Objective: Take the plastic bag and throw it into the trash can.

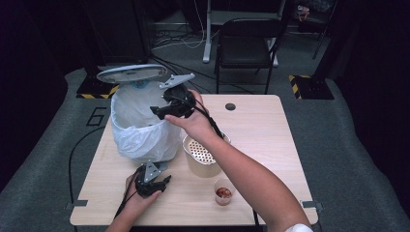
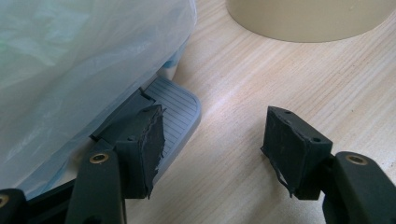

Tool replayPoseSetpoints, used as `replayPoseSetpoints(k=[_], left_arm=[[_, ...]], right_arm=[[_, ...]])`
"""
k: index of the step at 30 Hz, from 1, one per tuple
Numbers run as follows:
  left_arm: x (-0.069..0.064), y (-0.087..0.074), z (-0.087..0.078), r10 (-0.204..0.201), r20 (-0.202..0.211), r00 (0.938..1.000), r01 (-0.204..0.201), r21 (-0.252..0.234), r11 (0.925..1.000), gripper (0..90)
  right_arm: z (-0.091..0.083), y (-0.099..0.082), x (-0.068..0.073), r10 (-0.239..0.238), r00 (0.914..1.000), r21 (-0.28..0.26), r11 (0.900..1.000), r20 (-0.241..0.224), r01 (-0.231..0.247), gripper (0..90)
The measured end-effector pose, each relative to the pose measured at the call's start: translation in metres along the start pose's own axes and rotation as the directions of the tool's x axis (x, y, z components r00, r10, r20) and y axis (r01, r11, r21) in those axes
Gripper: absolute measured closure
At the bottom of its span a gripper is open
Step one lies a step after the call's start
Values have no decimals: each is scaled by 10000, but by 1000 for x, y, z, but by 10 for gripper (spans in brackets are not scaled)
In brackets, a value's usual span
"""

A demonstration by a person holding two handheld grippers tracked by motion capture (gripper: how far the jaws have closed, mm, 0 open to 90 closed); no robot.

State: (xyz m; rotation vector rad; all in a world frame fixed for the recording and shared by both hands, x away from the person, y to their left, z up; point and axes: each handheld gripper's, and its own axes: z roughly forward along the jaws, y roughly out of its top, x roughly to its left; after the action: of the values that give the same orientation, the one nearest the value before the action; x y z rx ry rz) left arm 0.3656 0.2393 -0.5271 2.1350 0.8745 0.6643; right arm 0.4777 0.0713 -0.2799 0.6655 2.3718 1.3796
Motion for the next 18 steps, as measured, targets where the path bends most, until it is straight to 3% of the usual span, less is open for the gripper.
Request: replayPoseSetpoints(k=[8,18], left_arm=[[-1,0,0,-37,-44,10000,37,-4,10000,381],[-1,0,1,8,-123,9999,-9,-91,10000,381]], right_arm=[[-25,-5,-10,59,9997,-257,9997,217,-54,391],[-51,-24,-28,199,9963,-150,9997,838,-187,421]])
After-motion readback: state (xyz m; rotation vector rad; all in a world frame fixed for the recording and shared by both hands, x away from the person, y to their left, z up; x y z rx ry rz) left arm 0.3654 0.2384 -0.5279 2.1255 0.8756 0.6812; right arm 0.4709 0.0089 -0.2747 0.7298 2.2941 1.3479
